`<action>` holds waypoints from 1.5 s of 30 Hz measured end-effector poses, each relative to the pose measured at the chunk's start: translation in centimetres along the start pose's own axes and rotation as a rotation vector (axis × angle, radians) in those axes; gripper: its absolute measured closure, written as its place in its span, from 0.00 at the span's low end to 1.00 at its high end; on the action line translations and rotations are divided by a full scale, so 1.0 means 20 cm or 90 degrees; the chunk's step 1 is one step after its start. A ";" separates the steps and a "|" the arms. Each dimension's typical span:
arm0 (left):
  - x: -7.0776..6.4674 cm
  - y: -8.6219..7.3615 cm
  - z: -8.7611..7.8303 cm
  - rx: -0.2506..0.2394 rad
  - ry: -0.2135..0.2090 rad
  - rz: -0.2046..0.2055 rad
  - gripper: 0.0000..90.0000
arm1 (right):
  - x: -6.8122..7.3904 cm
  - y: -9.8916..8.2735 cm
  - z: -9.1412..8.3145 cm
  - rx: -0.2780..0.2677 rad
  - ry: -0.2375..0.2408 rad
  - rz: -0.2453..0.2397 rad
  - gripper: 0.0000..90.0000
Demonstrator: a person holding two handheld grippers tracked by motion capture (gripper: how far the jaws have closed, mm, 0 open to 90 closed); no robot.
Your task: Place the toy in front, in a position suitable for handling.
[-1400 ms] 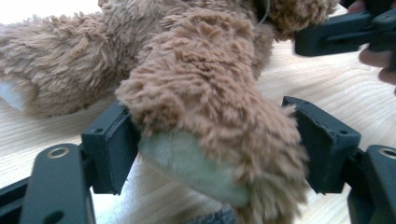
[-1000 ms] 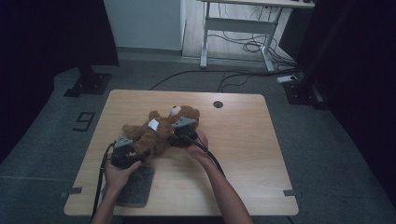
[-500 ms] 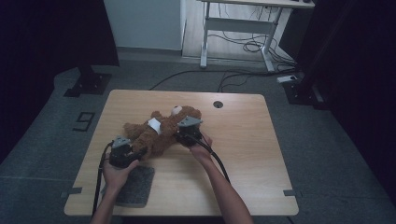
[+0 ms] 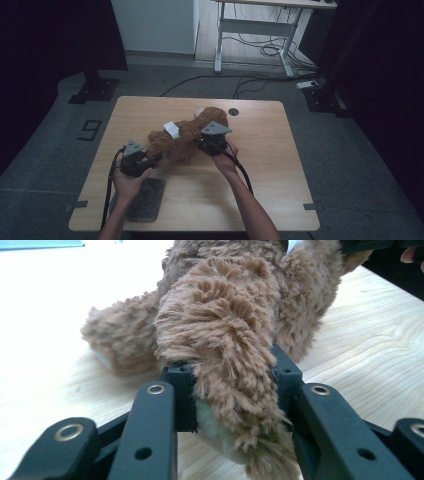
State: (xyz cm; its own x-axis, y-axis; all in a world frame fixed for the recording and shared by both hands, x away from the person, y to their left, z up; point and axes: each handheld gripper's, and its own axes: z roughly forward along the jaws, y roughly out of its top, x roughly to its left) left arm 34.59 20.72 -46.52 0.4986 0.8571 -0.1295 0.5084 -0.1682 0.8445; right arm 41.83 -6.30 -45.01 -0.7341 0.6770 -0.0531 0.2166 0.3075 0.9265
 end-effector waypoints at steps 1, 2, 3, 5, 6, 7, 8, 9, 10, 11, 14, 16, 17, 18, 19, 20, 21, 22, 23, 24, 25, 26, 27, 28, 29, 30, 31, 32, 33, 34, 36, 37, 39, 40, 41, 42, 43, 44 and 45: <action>-0.02 0.01 0.01 0.000 -0.004 0.005 0.71 | -0.01 0.00 -0.03 -0.006 -0.003 0.000 0.87; -0.03 0.03 0.01 0.000 -0.007 0.012 0.71 | -0.02 0.00 -0.06 -0.013 -0.009 -0.002 0.88; -0.05 0.04 0.02 0.001 -0.009 0.018 0.71 | -0.02 0.00 -0.09 -0.017 -0.014 -0.002 0.88; -0.09 0.07 0.04 0.000 -0.015 0.027 0.71 | -0.04 0.00 -0.15 -0.028 -0.023 -0.005 0.88; -0.11 0.09 0.04 -0.001 -0.019 0.032 0.72 | -0.05 0.00 -0.18 -0.033 -0.027 -0.005 0.88; -0.13 0.11 0.05 -0.001 -0.023 0.039 0.72 | -0.06 0.00 -0.21 -0.036 -0.030 -0.006 0.88; -0.15 0.12 0.06 -0.002 -0.026 0.042 0.72 | -0.07 0.00 -0.25 -0.041 -0.034 -0.006 0.88; -0.17 0.13 0.06 -0.004 -0.028 0.046 0.72 | -0.07 0.00 -0.27 -0.043 -0.038 -0.006 0.88; -0.21 0.15 0.07 -0.005 -0.033 0.057 0.72 | -0.09 -0.01 -0.32 -0.050 -0.043 -0.002 0.88; -0.22 0.17 0.08 -0.004 -0.035 0.062 0.72 | -0.10 -0.01 -0.35 -0.053 -0.046 0.000 0.88; -0.26 0.18 0.09 -0.004 -0.040 0.070 0.72 | -0.12 -0.02 -0.40 -0.059 -0.052 0.002 0.88; -0.28 0.20 0.10 -0.004 -0.044 0.078 0.72 | -0.13 -0.03 -0.44 -0.065 -0.058 0.001 0.88; -0.30 0.21 0.11 -0.003 -0.046 0.083 0.72 | -0.13 -0.05 -0.48 -0.069 -0.062 0.003 0.88; -0.31 0.21 0.12 -0.002 -0.048 0.085 0.72 | -0.14 -0.06 -0.50 -0.072 -0.064 0.006 0.88; -0.32 0.21 0.13 -0.001 -0.050 0.087 0.72 | -0.14 -0.06 -0.50 -0.072 -0.064 0.006 0.88; -0.32 0.21 0.14 0.002 -0.051 0.088 0.72 | -0.14 -0.07 -0.51 -0.073 -0.065 0.009 0.88; -0.32 0.21 0.15 0.006 -0.051 0.090 0.72 | -0.13 -0.10 -0.53 -0.072 -0.067 0.009 0.88; -0.32 0.21 0.17 0.010 -0.053 0.090 0.72 | -0.13 -0.10 -0.53 -0.072 -0.067 0.009 0.88; -0.32 0.20 0.19 0.015 -0.056 0.090 0.72 | -0.13 -0.12 -0.54 -0.071 -0.068 0.009 0.88; -0.32 0.19 0.22 0.024 -0.058 0.092 0.72 | -0.13 -0.17 -0.53 -0.059 -0.068 0.014 0.88; -0.30 0.17 0.27 0.046 -0.061 0.088 0.72 | -0.12 -0.20 -0.52 -0.050 -0.070 0.016 0.88; -0.30 0.15 0.29 0.056 -0.062 0.086 0.72 | -0.12 -0.23 -0.51 -0.042 -0.070 0.022 0.88; -0.30 0.13 0.31 0.063 -0.061 0.086 0.72 | -0.12 -0.27 -0.50 -0.035 -0.069 0.029 0.88; -0.30 0.12 0.33 0.070 -0.060 0.085 0.72 | -0.13 -0.31 -0.49 -0.026 -0.067 0.038 0.88; -0.30 0.11 0.35 0.078 -0.060 0.083 0.71 | -0.13 -0.34 -0.48 -0.018 -0.066 0.044 0.88; -0.30 0.11 0.35 0.078 -0.060 0.083 0.71 | -0.13 -0.34 -0.48 -0.018 -0.066 0.044 0.88; -0.29 0.10 0.36 0.086 -0.059 0.082 0.71 | -0.13 -0.38 -0.47 -0.008 -0.064 0.050 0.88; -0.29 0.08 0.38 0.090 -0.065 0.076 0.71 | -0.13 -0.44 -0.45 0.002 -0.058 0.059 0.88; -0.29 0.08 0.38 0.090 -0.065 0.076 0.71 | -0.13 -0.46 -0.46 -0.001 -0.053 0.064 0.88; -0.29 0.08 0.38 0.090 -0.068 0.074 0.71 | -0.13 -0.48 -0.46 -0.005 -0.048 0.071 0.88; -0.29 0.08 0.39 0.092 -0.070 0.074 0.71 | -0.13 -0.49 -0.47 -0.005 -0.046 0.074 0.88; -0.31 0.08 0.39 0.093 -0.067 0.081 0.70 | -0.13 -0.50 -0.47 -0.004 -0.044 0.074 0.88; -0.31 0.08 0.38 0.094 -0.064 0.084 0.70 | -0.14 -0.50 -0.48 -0.002 -0.039 0.078 0.88; -0.31 0.08 0.38 0.094 -0.064 0.084 0.69 | -0.14 -0.51 -0.48 -0.002 -0.038 0.077 0.88; -0.31 0.08 0.38 0.094 -0.064 0.085 0.69 | -0.14 -0.51 -0.48 -0.003 -0.037 0.076 0.88; -0.31 0.08 0.38 0.095 -0.065 0.083 0.69 | -0.14 -0.51 -0.48 -0.003 -0.037 0.076 0.88; -0.31 0.07 0.38 0.096 -0.069 0.080 0.68 | -0.14 -0.52 -0.48 -0.002 -0.033 0.084 0.87; -0.31 0.07 0.38 0.096 -0.069 0.080 0.68 | -0.14 -0.52 -0.48 -0.002 -0.033 0.084 0.87; -0.32 0.07 0.37 0.097 -0.071 0.082 0.68 | -0.15 -0.53 -0.48 -0.002 -0.032 0.087 0.87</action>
State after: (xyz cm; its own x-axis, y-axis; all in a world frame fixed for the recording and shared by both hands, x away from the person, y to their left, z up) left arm 37.42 11.41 -48.40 0.6363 0.7662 -0.0900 0.5316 -0.3509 0.7709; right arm 35.54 -17.95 -51.07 -0.6651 0.7447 0.0553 0.3106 0.2085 0.9274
